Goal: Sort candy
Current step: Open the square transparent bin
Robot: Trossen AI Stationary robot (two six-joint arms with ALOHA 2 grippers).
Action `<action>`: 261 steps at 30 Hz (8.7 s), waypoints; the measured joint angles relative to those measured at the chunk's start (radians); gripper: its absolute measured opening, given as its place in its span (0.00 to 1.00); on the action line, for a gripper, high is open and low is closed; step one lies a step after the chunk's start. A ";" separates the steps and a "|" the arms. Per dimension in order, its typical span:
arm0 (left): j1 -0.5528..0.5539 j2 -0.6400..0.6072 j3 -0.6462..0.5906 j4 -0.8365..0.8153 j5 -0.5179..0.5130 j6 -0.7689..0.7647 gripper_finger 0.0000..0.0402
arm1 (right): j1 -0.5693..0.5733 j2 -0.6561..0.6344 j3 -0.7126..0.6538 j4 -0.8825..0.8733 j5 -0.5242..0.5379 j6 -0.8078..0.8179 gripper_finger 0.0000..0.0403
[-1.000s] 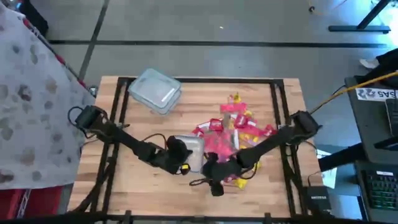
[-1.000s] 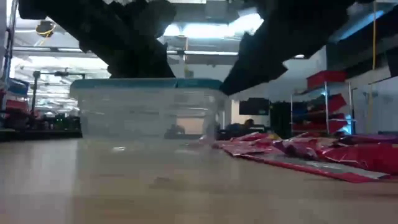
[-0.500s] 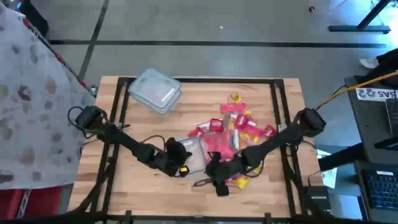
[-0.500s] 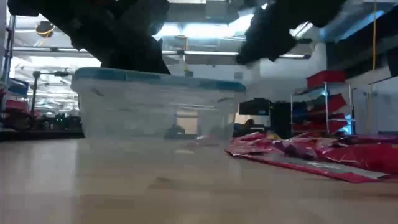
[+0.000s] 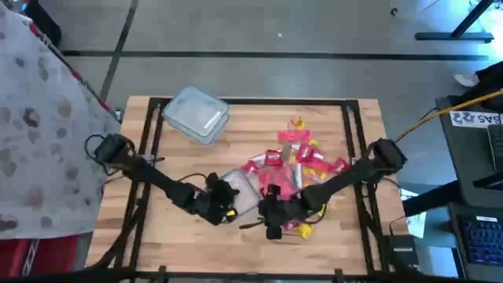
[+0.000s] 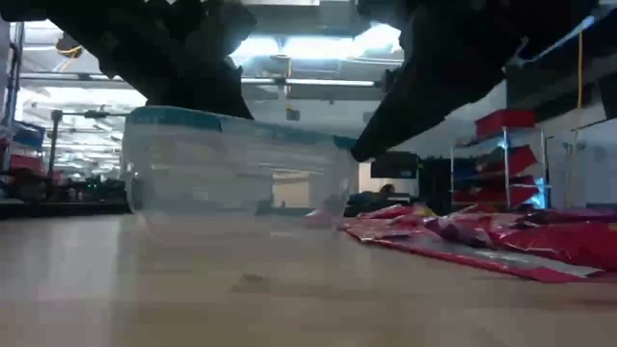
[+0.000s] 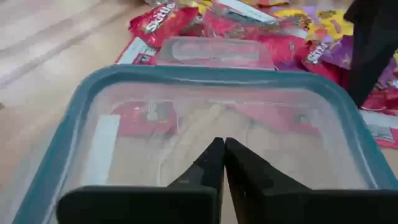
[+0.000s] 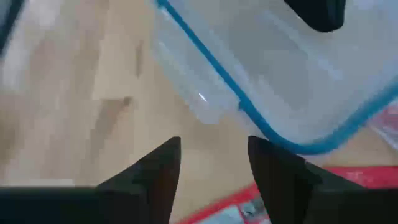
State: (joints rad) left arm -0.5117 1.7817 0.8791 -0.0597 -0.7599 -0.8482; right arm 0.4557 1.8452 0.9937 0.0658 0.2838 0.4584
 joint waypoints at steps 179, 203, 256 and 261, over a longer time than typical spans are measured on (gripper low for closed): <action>-0.004 -0.025 -0.051 0.118 -0.025 0.076 0.00 | 0.075 -0.007 0.048 0.179 0.004 -0.718 0.44; -0.018 -0.068 -0.015 -0.085 0.050 0.009 0.00 | 0.062 0.202 0.224 0.099 0.205 -1.249 0.44; -0.074 -0.443 0.006 -0.031 -0.055 0.412 0.00 | 0.104 0.191 0.380 0.161 0.643 -1.233 0.00; -0.125 -0.513 0.007 -0.036 -0.181 0.481 0.00 | 0.085 0.189 0.380 0.176 0.779 -1.283 0.00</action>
State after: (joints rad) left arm -0.6366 1.2684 0.8862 -0.0955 -0.9413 -0.3672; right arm 0.5404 2.0341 1.3739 0.2417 1.0628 -0.8251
